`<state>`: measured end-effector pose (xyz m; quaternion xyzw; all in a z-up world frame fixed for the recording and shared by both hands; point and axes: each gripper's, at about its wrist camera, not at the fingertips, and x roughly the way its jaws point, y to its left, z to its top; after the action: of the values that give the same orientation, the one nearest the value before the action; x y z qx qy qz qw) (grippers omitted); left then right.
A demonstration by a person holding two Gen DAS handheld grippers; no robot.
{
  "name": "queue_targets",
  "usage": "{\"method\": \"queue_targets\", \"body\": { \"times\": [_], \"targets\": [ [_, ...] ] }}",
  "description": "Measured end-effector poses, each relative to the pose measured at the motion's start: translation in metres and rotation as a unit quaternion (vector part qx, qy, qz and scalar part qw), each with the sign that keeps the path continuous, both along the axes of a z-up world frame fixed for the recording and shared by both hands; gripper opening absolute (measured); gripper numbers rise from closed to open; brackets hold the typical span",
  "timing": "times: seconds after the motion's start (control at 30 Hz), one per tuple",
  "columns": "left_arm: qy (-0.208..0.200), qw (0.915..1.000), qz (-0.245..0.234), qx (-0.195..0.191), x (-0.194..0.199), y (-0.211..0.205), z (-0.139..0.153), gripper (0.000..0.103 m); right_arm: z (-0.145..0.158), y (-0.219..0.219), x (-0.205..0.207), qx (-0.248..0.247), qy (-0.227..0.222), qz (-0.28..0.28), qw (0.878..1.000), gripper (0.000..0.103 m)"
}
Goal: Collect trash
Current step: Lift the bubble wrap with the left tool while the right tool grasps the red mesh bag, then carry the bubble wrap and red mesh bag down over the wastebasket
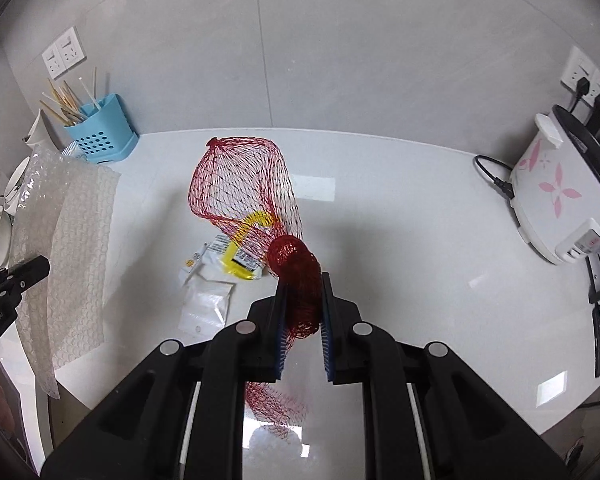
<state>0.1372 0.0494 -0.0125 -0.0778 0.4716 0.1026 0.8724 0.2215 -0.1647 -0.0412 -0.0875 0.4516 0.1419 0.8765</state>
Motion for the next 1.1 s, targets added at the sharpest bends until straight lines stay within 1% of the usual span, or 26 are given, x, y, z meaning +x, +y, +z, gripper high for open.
{"method": "queue_targets", "body": {
  "times": [0.3,0.47,0.63,0.7,0.87,0.97,1.1],
  "targets": [
    [-0.032,0.9990,-0.032,-0.004,-0.055,0.004,0.020,0.010,0.024,0.016,-0.073,0.009,-0.035,-0.014,0.999,0.013],
    [-0.045,0.9977,-0.050,-0.004,-0.095,0.009,0.028,0.010,0.033,0.024,-0.119,0.017,-0.050,-0.022,0.998,0.013],
    [-0.056,0.9958,-0.072,-0.002,-0.142,0.007,0.038,0.010,0.039,0.029,-0.175,0.023,-0.064,-0.030,0.997,0.013],
    [-0.059,0.9951,-0.079,0.001,-0.163,0.006,0.041,0.010,0.038,0.029,-0.199,0.026,-0.067,-0.035,0.997,0.013],
    [-0.065,0.9926,-0.102,-0.009,-0.211,0.001,0.042,0.010,0.030,0.026,-0.253,0.031,-0.063,-0.044,0.997,0.013],
    [-0.068,0.9912,-0.112,-0.017,-0.237,-0.003,0.042,0.010,0.024,0.024,-0.275,0.030,-0.058,-0.048,0.997,0.013],
    [-0.056,0.9903,-0.124,-0.026,-0.258,-0.008,0.035,0.010,0.015,0.020,-0.298,0.035,-0.055,-0.044,0.997,0.013]
  ]
}}
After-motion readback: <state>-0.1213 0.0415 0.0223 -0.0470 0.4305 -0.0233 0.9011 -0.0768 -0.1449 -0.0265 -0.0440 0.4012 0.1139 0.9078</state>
